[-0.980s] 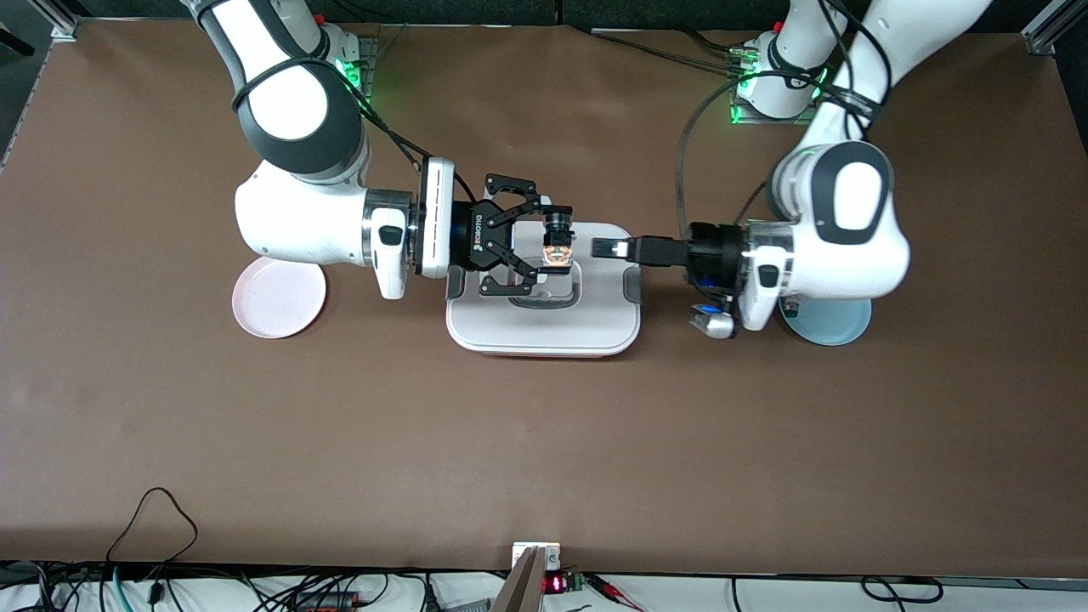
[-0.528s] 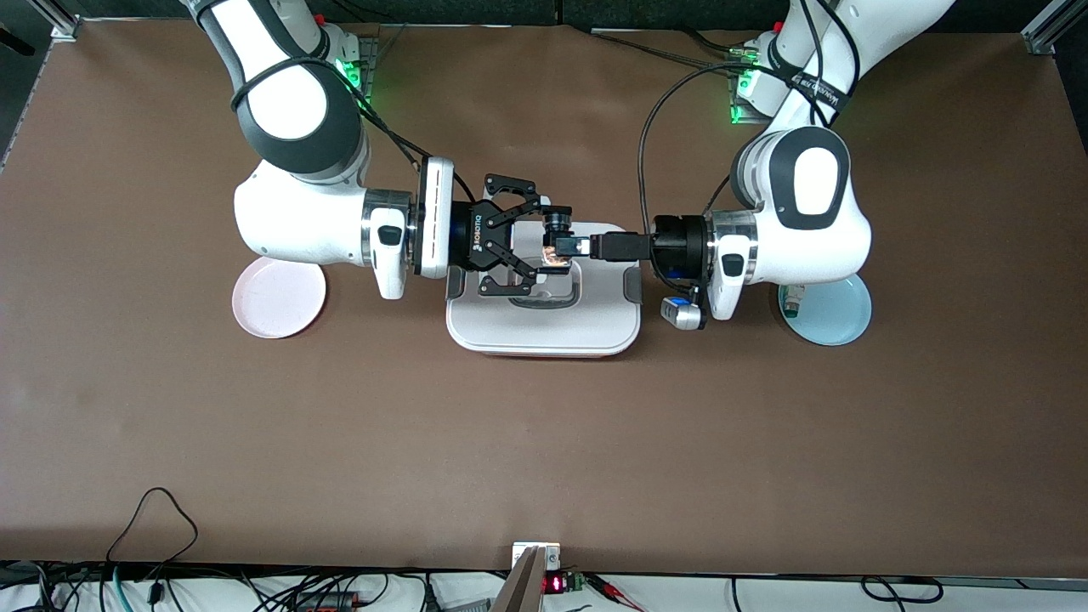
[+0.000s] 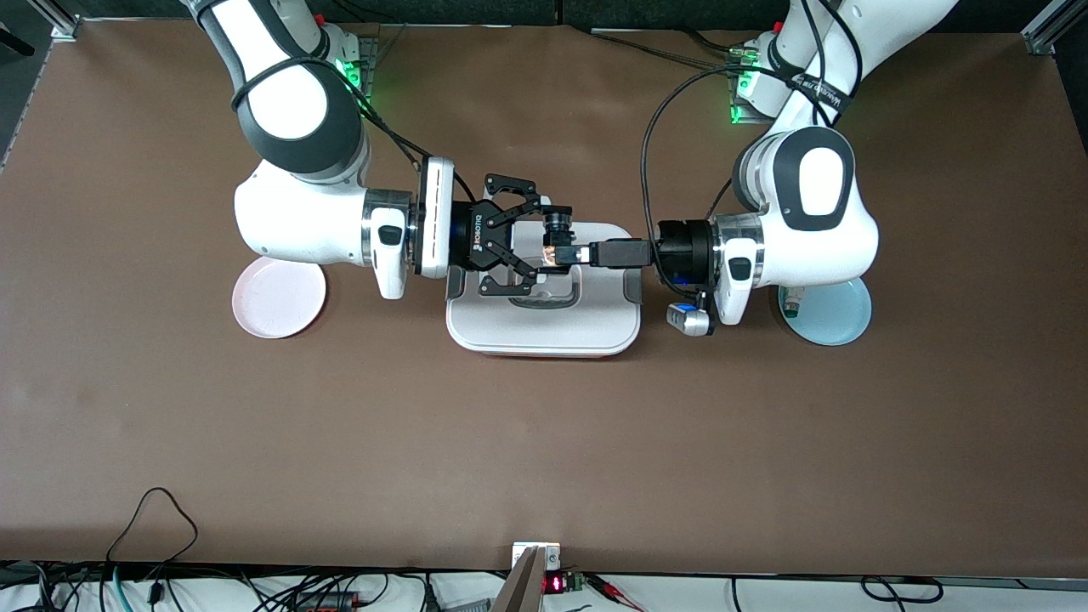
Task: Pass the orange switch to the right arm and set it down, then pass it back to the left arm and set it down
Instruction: 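Close the left gripper on the orange switch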
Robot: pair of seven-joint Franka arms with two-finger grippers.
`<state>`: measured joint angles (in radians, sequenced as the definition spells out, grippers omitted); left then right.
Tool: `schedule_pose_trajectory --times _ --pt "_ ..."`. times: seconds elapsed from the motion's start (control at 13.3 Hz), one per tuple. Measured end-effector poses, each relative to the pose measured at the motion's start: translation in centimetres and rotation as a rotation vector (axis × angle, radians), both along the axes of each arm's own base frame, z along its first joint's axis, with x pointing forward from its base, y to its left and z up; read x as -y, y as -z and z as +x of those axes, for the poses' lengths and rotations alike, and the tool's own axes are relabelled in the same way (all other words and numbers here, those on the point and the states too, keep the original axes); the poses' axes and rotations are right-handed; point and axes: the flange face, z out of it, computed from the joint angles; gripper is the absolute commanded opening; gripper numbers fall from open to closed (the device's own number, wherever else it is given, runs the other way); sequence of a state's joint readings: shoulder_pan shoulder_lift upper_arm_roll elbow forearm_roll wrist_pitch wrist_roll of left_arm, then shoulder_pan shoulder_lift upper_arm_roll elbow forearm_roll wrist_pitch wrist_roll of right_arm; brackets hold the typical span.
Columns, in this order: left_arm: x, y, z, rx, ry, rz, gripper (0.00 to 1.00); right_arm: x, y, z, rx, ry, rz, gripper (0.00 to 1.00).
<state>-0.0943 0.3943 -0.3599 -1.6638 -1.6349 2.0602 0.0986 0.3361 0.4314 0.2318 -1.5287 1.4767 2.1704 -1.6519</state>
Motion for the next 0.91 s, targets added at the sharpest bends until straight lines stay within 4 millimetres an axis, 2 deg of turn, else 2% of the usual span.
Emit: schedule_pose_trajectory --times 0.15,0.38,0.45,0.91 --pt "0.21 -0.08 -0.01 0.002 0.002 -0.001 0.41 0.0 0.0 0.0 0.0 0.0 0.0 0.3" --pt "0.36 0.23 0.07 0.023 0.003 0.0 0.08 0.17 -0.29 0.12 -0.016 0.01 0.004 0.3" --pt "0.38 0.24 0.08 0.025 0.003 0.0 0.0 0.18 -0.28 0.12 -0.017 0.011 0.004 0.3" --pt "0.41 0.26 0.07 0.027 0.003 0.001 0.0 0.21 -0.25 0.14 -0.017 0.012 0.003 0.32"
